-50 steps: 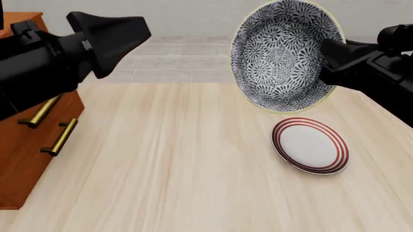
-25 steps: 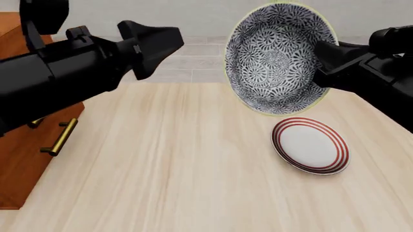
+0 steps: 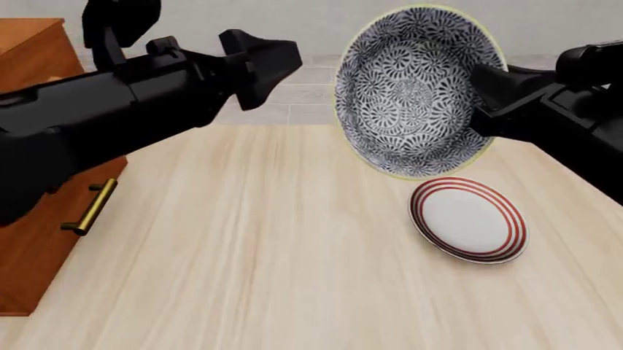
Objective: Put the bowl on top of the cabinet.
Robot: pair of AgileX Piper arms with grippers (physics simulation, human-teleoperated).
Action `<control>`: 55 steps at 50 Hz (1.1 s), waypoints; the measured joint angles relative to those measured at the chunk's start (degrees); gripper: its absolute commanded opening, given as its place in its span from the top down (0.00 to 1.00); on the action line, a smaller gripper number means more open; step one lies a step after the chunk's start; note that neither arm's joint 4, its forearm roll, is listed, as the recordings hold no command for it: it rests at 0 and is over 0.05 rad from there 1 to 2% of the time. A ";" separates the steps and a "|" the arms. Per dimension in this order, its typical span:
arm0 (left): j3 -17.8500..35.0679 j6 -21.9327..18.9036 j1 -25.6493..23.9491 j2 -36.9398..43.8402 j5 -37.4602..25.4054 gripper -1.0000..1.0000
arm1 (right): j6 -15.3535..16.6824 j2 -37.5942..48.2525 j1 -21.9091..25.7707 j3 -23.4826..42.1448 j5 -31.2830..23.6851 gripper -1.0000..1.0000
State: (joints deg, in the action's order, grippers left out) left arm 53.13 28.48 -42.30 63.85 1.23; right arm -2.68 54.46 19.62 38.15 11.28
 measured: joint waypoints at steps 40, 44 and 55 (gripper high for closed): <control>1.92 1.32 -1.27 6.80 3.09 0.00 | -0.30 -0.32 1.79 -1.06 1.04 1.00; 2.04 1.39 -1.31 7.37 3.41 0.00 | -0.32 -0.25 1.90 -1.16 1.19 1.00; 2.30 1.44 -1.63 9.06 4.34 0.00 | -0.39 0.10 2.09 -1.48 1.69 1.00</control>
State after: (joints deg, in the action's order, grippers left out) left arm 55.43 29.92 -43.93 72.92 5.57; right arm -3.07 54.56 21.71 36.68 12.97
